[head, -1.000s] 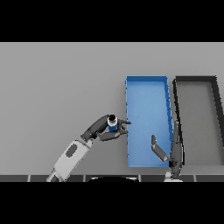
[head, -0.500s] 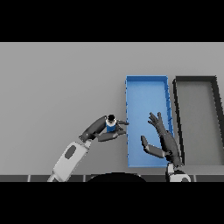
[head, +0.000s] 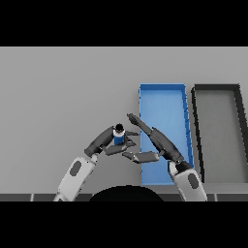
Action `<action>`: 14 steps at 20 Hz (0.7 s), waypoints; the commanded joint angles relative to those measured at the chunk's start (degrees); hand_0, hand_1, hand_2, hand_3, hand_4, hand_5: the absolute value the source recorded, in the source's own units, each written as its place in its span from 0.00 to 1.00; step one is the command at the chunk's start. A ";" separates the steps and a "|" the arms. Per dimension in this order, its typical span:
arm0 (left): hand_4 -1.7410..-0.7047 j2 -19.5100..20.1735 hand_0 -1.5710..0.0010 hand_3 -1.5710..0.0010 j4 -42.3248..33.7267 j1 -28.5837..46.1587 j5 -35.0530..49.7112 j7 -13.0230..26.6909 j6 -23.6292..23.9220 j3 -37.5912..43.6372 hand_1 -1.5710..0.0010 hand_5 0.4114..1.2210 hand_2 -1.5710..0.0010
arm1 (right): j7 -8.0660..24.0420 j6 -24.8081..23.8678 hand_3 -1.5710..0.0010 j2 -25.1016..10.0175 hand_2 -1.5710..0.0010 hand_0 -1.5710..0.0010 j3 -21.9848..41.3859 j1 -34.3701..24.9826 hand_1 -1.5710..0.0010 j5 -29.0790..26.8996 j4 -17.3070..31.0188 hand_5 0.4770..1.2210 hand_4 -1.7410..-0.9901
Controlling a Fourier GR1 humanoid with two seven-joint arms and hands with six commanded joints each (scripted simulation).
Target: Pick up the blue pipe and place it into the blue bin.
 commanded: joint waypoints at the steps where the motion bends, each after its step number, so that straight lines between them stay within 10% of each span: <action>1: 0.26 0.14 0.00 0.00 -0.33 0.17 -0.12 -0.06 -0.28 0.04 0.00 1.00 0.00 | 1.38 0.52 1.00 0.54 0.97 1.00 0.16 -2.57 1.00 -1.13 0.60 0.11 0.60; 14: 0.27 -1.80 0.00 0.00 0.46 0.56 -2.05 2.85 -3.34 2.19 0.00 1.00 0.00 | 8.39 5.16 0.92 2.55 0.83 0.89 0.88 -21.56 0.86 -4.66 10.27 0.01 0.68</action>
